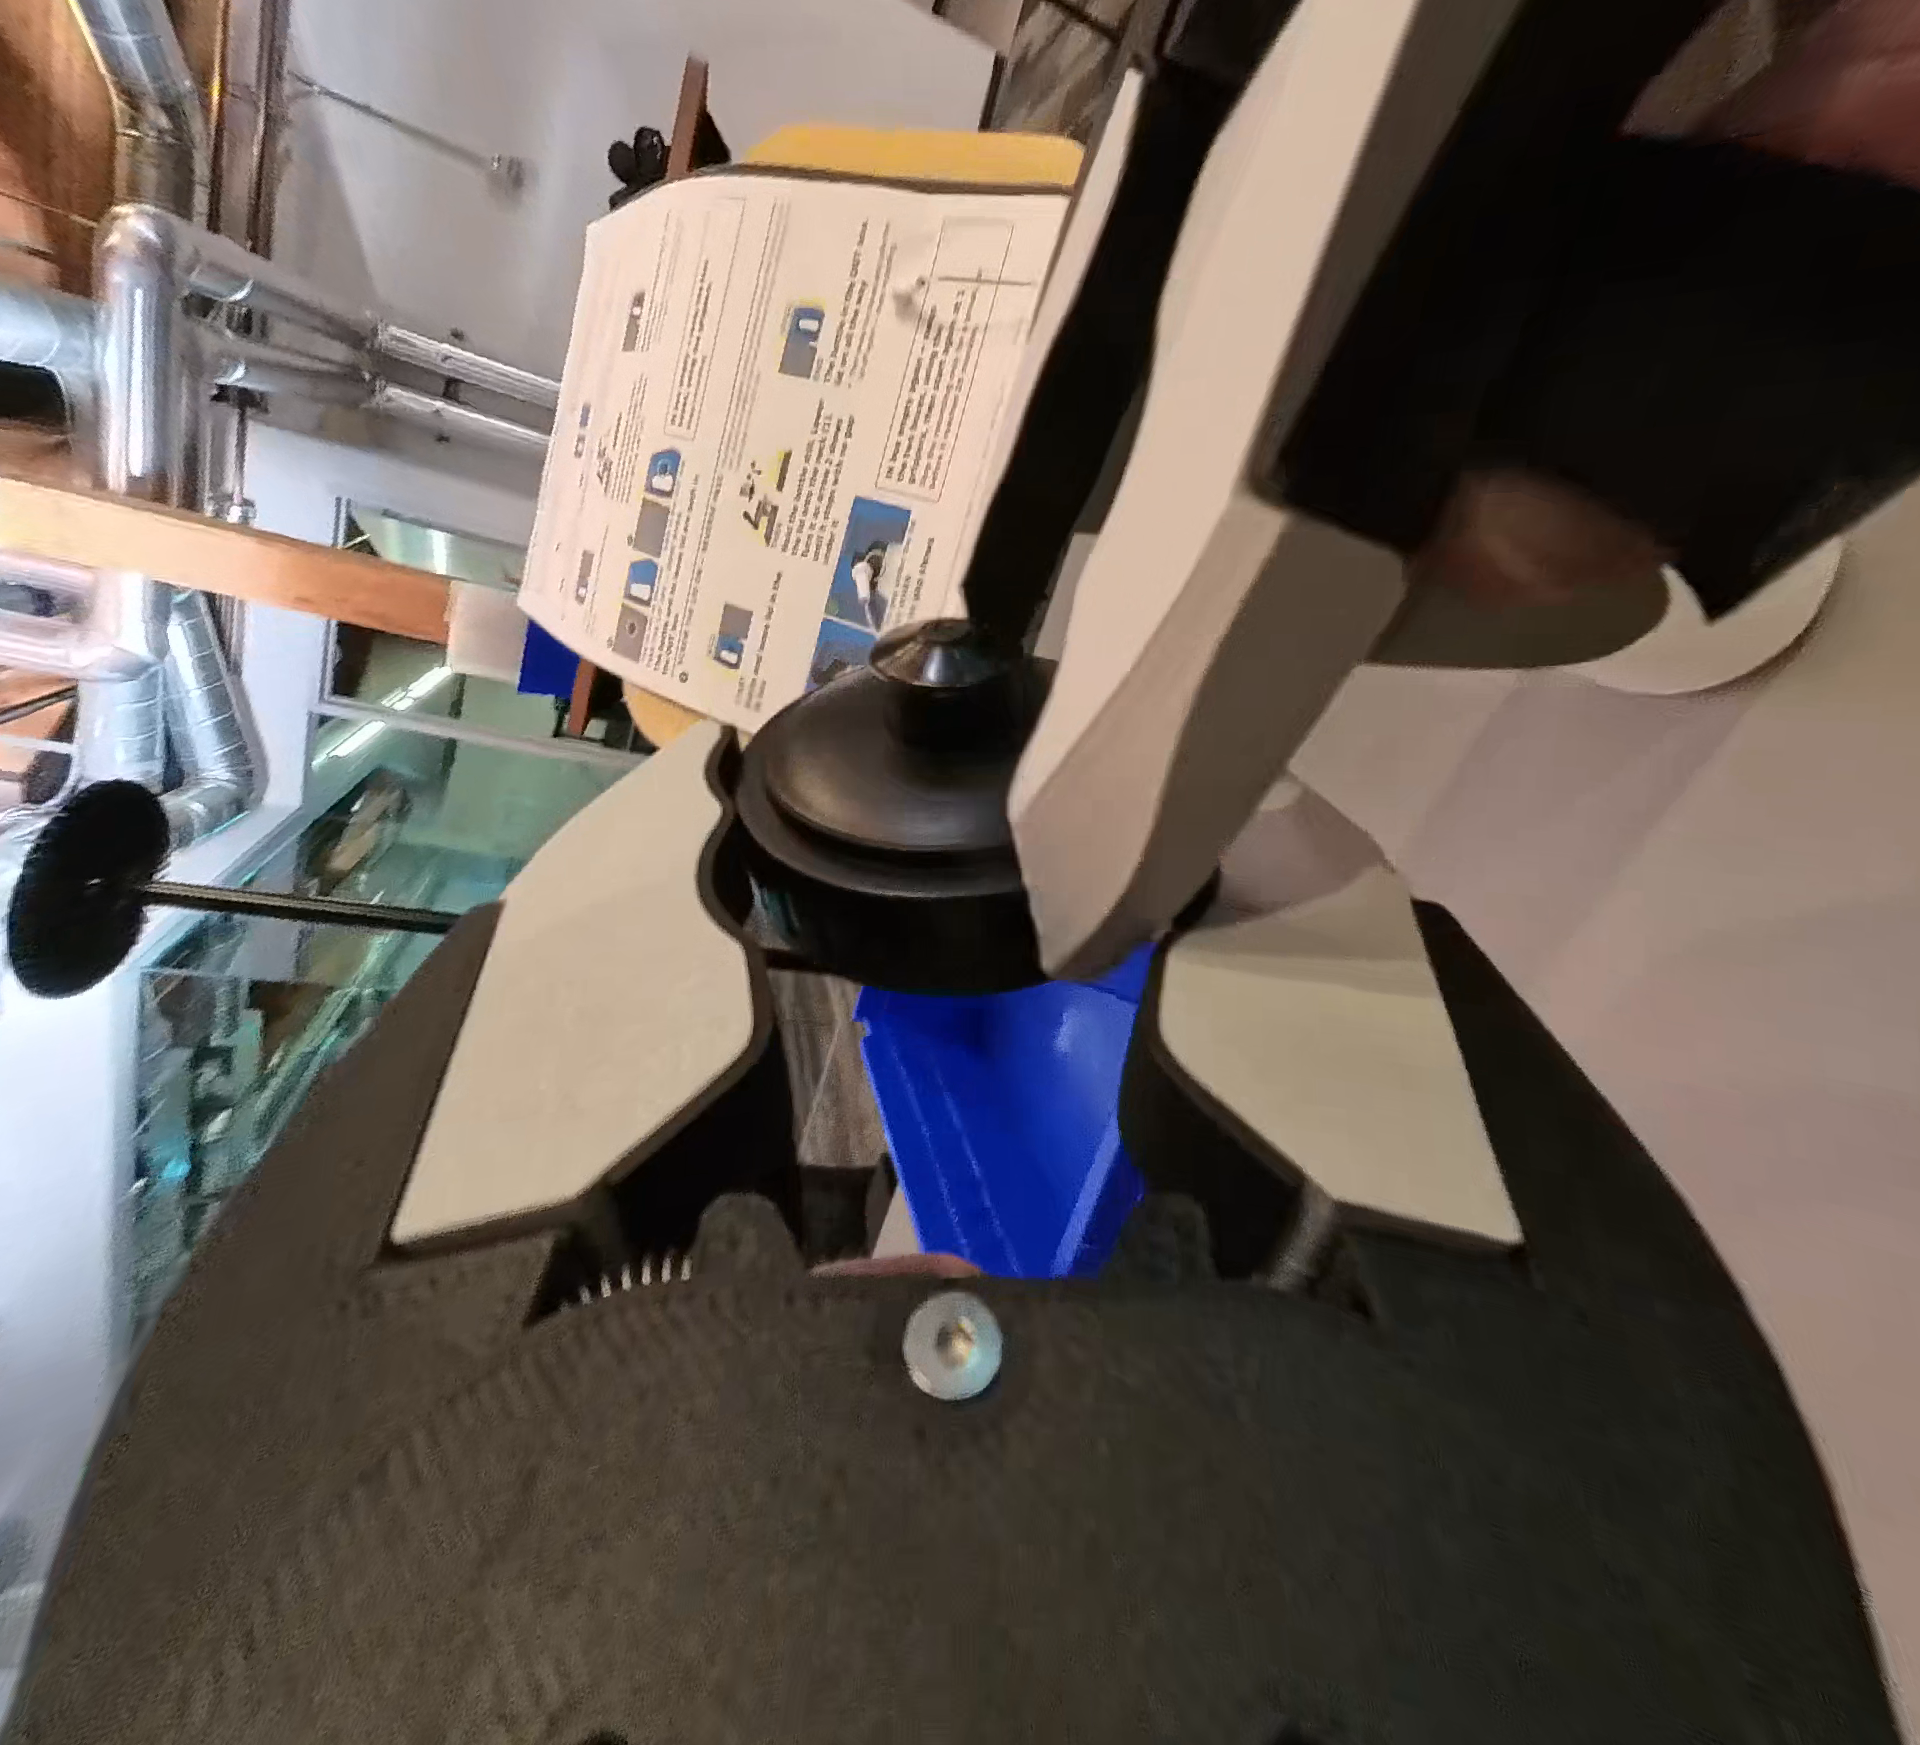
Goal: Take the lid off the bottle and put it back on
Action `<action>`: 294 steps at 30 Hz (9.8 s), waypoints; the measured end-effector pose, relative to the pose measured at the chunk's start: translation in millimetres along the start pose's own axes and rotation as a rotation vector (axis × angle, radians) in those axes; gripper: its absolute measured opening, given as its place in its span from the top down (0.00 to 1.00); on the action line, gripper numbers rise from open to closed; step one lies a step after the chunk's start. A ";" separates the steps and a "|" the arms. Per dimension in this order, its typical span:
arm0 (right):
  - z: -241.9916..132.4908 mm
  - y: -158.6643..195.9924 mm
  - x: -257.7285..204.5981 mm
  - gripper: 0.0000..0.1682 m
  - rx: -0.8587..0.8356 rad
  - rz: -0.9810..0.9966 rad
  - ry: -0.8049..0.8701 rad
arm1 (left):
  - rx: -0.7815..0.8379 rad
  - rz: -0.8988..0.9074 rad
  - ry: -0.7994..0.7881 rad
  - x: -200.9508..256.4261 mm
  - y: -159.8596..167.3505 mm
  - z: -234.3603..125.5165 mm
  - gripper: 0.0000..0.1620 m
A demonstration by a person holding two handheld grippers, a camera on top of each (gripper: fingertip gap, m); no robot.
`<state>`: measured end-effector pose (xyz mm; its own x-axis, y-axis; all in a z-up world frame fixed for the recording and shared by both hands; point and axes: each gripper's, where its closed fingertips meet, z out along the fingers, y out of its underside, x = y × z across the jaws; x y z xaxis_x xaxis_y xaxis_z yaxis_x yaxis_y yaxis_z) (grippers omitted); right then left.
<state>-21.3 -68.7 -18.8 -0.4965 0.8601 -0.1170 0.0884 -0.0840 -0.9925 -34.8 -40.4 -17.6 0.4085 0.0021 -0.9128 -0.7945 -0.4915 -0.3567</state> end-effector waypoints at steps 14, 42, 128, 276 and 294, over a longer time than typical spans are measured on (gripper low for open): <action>15.6 20.2 2.1 0.55 -0.074 0.077 -0.067 | -0.064 0.128 -0.007 18.1 7.7 10.4 0.52; -9.4 12.2 23.8 0.53 -0.104 0.021 -0.004 | 0.080 -0.193 0.081 8.6 -3.8 4.3 0.39; -100.4 63.5 119.8 0.53 -1.208 -0.153 -0.100 | 0.561 -0.758 0.975 146.9 -77.1 123.1 0.44; -106.5 52.7 115.6 0.56 -1.098 -0.091 -0.104 | 0.589 -0.749 1.001 150.0 -78.5 120.7 0.47; -104.8 48.3 118.4 0.56 -1.162 -0.027 0.116 | 0.586 -0.756 0.996 149.1 -77.0 121.8 0.47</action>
<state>14.7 81.8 -77.1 -0.4338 0.9004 -0.0332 0.8460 0.3944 -0.3588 32.5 103.8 -150.5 0.7694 -0.6383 -0.0236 -0.2075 -0.2148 -0.9543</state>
